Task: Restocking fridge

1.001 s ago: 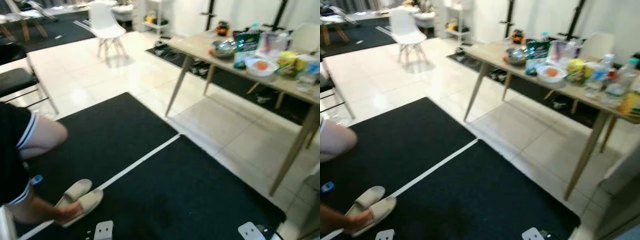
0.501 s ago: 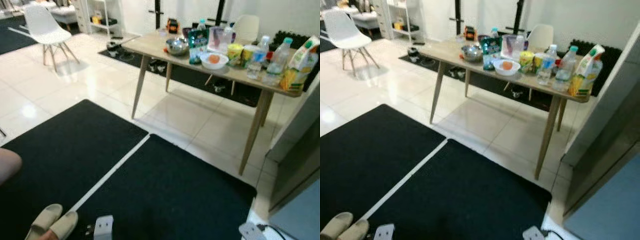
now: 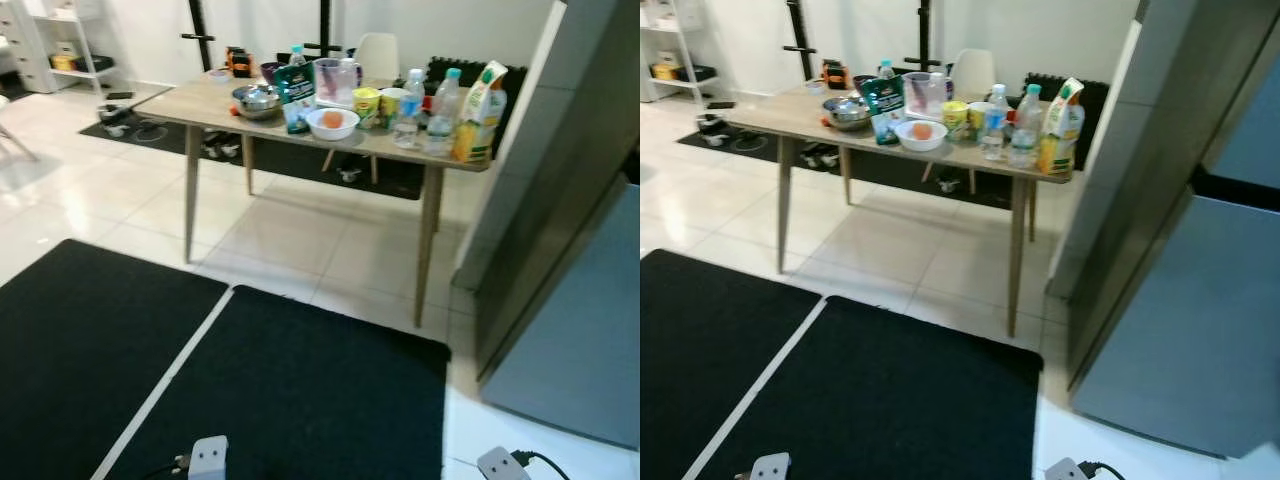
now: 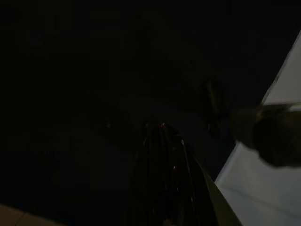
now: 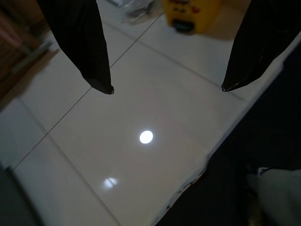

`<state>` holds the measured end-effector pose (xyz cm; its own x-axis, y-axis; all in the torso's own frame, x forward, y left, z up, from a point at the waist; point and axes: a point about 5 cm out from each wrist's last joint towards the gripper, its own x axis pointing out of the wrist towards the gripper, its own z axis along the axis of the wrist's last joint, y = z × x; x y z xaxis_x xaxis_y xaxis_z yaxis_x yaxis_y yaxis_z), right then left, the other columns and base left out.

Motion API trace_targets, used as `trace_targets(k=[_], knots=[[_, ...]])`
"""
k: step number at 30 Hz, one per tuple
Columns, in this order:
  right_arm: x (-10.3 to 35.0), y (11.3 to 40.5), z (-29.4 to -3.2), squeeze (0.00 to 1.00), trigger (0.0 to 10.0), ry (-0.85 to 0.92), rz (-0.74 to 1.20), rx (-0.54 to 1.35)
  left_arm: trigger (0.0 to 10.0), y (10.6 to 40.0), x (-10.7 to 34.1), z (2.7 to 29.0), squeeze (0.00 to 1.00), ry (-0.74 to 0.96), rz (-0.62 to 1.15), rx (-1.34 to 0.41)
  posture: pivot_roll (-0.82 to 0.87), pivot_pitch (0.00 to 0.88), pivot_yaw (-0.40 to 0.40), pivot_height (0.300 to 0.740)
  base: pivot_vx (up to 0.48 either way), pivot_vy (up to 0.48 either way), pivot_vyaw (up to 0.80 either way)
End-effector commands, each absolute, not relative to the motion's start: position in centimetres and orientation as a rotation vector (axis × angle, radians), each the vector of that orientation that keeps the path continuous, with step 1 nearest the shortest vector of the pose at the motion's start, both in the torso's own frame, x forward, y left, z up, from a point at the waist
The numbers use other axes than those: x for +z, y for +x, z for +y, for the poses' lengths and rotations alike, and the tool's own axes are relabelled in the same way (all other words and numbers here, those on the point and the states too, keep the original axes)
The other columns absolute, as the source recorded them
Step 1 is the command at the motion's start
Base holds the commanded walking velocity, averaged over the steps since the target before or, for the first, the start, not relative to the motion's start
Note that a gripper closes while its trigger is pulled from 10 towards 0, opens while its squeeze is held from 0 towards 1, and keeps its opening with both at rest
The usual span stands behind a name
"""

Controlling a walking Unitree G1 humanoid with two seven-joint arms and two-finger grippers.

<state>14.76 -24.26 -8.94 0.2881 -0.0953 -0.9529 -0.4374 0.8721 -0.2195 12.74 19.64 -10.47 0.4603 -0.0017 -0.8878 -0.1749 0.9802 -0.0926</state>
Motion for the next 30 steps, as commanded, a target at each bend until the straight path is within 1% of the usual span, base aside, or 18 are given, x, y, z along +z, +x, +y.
trace_targets(k=[1, 9, 30], knots=[[-8.85, 14.94, -24.37, 0.0, 10.0, -0.502, 1.267, 0.24, 10.0, 13.07, -10.35, 19.79, 0.0, -0.163, 1.084, 0.103, -0.09, 0.0, -0.002, 0.74, 0.0, 0.0, -0.78], [-8.8, 15.04, -24.4, 0.0, 10.0, -0.517, 1.262, 0.244, 10.0, 13.11, -10.34, 19.81, 0.0, -0.163, 1.083, 0.107, -0.09, 0.0, -0.001, 0.74, 0.0, 0.0, -0.78], [-8.69, 15.35, -24.46, 0.0, 10.0, -0.531, 1.264, 0.221, 10.0, 13.44, -10.23, 19.85, 0.0, -0.157, 1.08, 0.109, -0.06, 0.0, 0.004, 0.74, 0.0, 0.0, 0.0]])
